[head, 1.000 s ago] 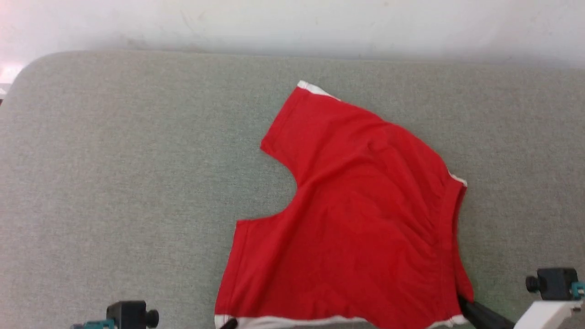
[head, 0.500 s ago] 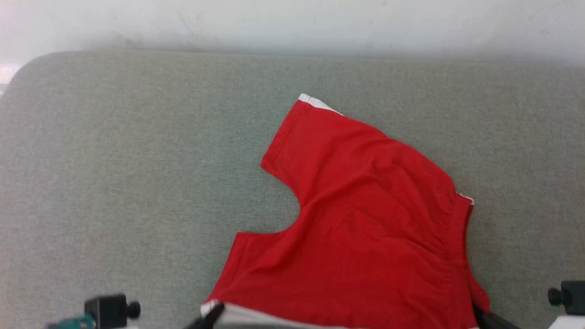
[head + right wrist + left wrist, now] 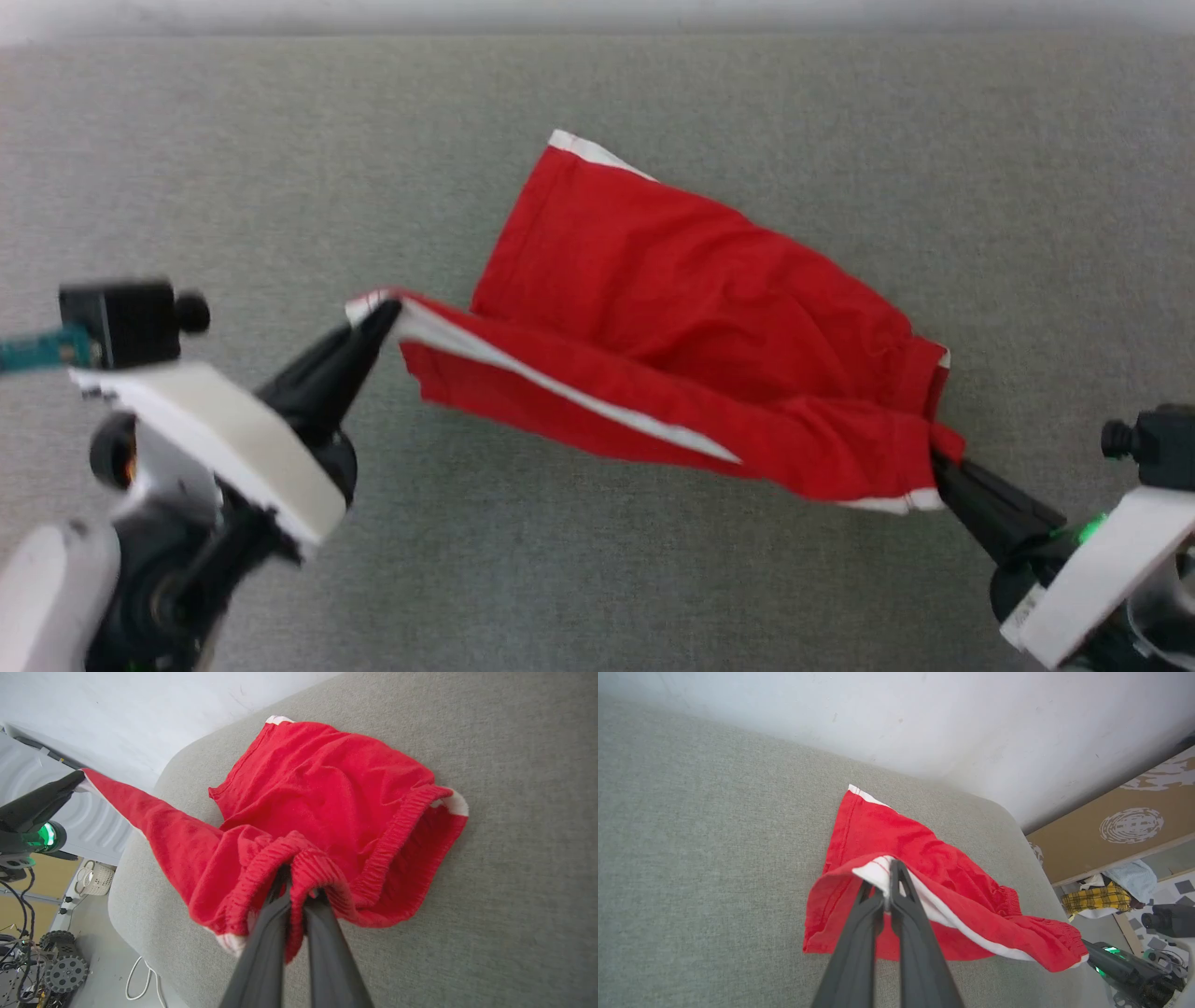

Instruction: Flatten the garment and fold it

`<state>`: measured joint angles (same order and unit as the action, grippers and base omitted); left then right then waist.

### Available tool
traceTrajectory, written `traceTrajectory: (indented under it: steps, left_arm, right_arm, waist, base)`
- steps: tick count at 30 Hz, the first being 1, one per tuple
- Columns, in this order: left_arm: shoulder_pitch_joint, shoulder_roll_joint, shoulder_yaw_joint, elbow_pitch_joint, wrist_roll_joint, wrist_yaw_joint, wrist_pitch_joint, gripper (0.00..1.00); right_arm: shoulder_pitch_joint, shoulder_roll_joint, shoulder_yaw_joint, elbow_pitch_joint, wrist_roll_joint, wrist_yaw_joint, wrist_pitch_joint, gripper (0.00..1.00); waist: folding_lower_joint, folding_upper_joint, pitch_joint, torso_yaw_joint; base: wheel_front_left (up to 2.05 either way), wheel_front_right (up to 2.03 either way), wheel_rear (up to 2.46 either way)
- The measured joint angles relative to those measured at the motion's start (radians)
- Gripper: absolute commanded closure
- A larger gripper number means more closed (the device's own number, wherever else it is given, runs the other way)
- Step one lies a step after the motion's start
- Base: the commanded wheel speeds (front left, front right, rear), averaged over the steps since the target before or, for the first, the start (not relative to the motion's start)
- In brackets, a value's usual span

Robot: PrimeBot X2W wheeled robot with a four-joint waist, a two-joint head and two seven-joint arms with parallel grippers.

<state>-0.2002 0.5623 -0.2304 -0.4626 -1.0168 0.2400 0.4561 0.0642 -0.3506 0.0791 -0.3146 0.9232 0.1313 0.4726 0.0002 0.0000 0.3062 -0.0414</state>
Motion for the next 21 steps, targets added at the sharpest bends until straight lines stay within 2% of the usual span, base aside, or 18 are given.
traceTrajectory:
  steps: [10,21]
  left_arm:
    - [-0.343,0.011,-0.063,0.139,0.041,0.009,0.14,1.0]
    - [-0.526,0.008,-0.107,0.258,0.086,0.007,0.194,1.0]
  right_arm:
    - [-0.15,0.0,0.059,0.033,-0.001,0.0,-0.069,1.0]
    - [-0.208,0.007,0.126,0.096,0.029,0.0,-0.156,1.0]
  waist:
    - [0.0002,0.0,0.131,-0.062]
    - [0.0,0.0,0.228,-0.15]
  base:
    - [0.0,0.0,0.0]
    - [0.0,0.0,0.0]
